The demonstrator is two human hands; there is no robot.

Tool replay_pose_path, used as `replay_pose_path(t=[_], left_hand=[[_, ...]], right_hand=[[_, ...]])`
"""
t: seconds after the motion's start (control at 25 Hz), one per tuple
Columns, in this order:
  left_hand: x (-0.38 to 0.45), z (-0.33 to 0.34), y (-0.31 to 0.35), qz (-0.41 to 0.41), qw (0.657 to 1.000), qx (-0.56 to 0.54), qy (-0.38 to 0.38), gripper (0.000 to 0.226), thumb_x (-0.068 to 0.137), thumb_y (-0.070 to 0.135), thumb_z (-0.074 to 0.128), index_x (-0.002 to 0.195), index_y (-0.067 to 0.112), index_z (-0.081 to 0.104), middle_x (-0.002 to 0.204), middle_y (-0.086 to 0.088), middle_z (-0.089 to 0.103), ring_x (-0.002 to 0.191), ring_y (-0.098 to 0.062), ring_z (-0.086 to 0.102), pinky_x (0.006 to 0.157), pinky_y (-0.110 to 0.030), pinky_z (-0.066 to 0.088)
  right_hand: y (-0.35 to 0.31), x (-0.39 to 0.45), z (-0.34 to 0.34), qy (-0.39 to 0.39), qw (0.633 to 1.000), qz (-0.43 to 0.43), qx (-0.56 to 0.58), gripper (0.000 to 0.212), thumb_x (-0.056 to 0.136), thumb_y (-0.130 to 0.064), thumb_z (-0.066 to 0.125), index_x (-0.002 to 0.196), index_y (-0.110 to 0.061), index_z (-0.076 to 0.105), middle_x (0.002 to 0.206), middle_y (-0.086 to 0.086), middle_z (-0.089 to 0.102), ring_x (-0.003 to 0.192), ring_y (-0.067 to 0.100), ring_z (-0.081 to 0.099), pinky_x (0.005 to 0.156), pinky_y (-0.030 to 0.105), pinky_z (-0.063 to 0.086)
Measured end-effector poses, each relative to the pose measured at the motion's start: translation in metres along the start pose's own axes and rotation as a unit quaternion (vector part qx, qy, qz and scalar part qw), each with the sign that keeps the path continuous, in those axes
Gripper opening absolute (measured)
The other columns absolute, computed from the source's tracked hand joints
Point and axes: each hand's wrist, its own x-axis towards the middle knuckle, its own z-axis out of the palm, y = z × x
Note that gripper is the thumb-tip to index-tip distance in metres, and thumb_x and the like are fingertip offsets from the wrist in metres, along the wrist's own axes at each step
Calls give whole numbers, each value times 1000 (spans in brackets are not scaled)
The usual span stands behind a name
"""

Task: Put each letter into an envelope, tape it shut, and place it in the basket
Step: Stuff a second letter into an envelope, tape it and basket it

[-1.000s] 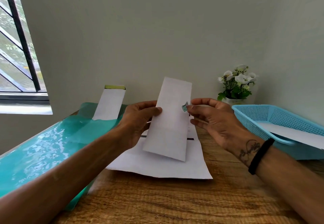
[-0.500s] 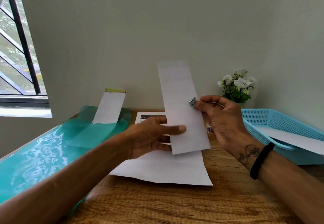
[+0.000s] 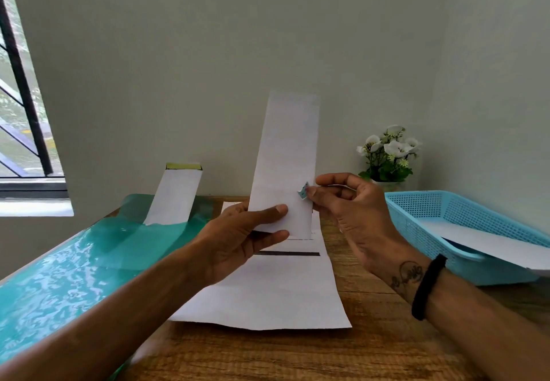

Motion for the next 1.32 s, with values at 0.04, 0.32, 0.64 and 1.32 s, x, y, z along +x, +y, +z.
replay_pose_path(t=[0.04,0.32,0.64,1.32], left_hand=[[-2,0,-1,-4,1000,11,-9,58,69,6,84,123,7,65,117,-19,76,96,-35,78,68,-36,67],[-2,0,-3,13,996,87,21,52,88,8,75,136,11,55,129,-19,68,107,-38,74,80,-45,65],[1,-5,4,32,998,50,15,41,90,3,71,128,8,58,125,-18,68,92,-31,79,68,-35,67],[0,-2,-9,26,987,156,-38,73,63,12,87,130,12,57,122,-16,69,98,-26,78,80,-36,66]], right_hand=[[-1,-1,1,-1,1000,-2,-1,28,79,-10,87,104,-10,75,91,7,83,85,19,81,70,27,64],[-6,0,-2,-30,996,-6,-80,25,81,-21,88,102,-19,75,88,4,83,85,21,80,70,27,64],[-13,7,-16,-192,946,32,-258,29,77,-25,92,98,-22,72,84,0,82,84,17,80,80,35,66],[-13,-5,-7,-185,912,-22,-364,29,75,-29,93,91,-20,70,82,2,79,81,20,76,80,44,66]])
